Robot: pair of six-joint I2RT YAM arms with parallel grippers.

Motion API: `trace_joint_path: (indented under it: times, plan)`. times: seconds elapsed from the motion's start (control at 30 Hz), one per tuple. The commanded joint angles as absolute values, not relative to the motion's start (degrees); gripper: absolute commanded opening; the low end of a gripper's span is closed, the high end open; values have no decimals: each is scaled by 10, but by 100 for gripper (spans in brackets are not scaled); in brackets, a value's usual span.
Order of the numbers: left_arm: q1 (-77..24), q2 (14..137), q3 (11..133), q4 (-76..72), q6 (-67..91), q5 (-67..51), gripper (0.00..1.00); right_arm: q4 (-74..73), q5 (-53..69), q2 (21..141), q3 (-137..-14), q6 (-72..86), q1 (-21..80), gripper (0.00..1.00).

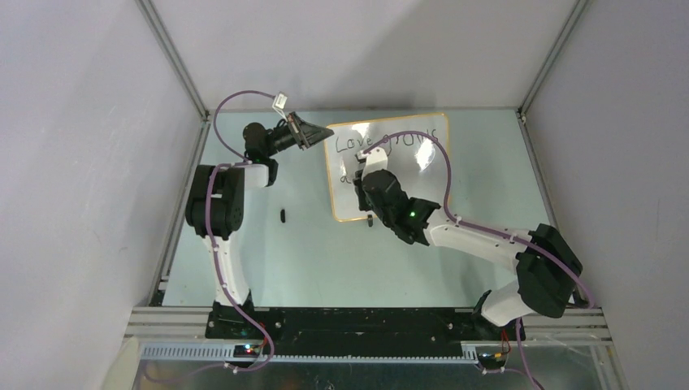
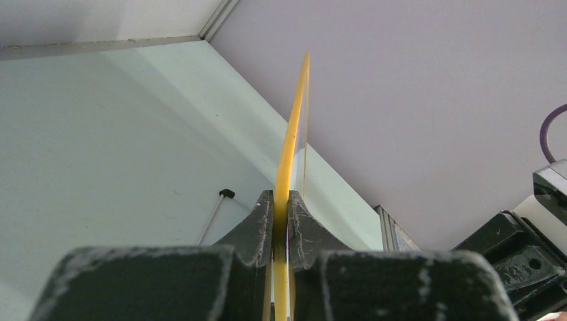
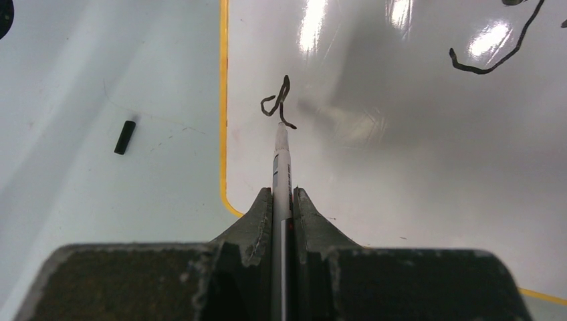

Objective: Write a sentence on the whiteboard

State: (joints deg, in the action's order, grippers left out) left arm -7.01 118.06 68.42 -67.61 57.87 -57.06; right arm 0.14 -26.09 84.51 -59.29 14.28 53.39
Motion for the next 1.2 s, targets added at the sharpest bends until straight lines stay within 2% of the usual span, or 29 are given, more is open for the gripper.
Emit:
trace_joint_path:
  times: [0.0, 1.17]
  plan:
    - [-80, 1154, 680, -680, 562, -580, 0, 3, -248, 855, -622, 135, 531, 0]
    - [-80, 1154, 680, -683, 563, -578, 0, -36, -234, 875, -655, 130, 520, 0]
